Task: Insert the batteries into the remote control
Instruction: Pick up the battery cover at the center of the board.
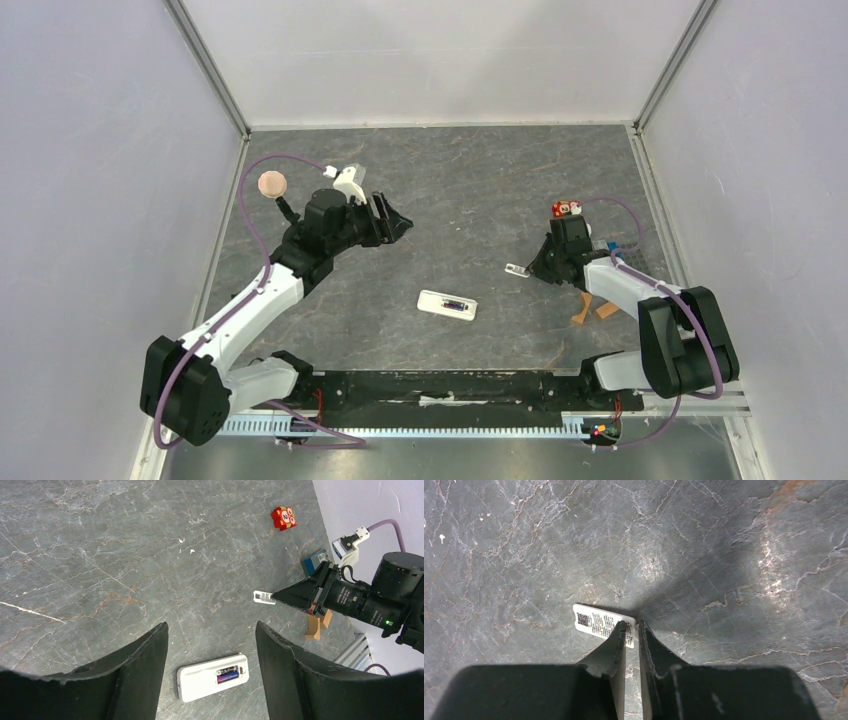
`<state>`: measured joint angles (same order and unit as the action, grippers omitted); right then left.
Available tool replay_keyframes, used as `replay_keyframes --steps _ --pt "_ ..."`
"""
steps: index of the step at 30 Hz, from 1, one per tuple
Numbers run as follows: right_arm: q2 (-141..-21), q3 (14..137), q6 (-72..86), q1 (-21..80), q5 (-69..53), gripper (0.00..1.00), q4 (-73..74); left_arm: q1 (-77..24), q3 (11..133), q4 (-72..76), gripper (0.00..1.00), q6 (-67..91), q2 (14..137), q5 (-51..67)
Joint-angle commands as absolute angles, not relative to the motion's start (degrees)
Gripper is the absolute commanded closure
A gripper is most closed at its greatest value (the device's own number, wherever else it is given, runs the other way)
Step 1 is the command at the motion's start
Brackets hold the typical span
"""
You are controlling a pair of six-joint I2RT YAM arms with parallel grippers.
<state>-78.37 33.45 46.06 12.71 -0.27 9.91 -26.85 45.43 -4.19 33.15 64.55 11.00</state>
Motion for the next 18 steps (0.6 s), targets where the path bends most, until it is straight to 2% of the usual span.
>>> replay_keyframes --steps 1,18 --pt "-78.2 33.4 45.8 12.5 -1.2 1.0 10.5 -26.9 47.6 -1.9 0.3 33.6 65.0 10.8" --pt "-75.9 34.5 46.1 12.0 -4.1 1.0 10.6 -26.9 47.4 -1.1 0.3 34.4 65.5 11.5"
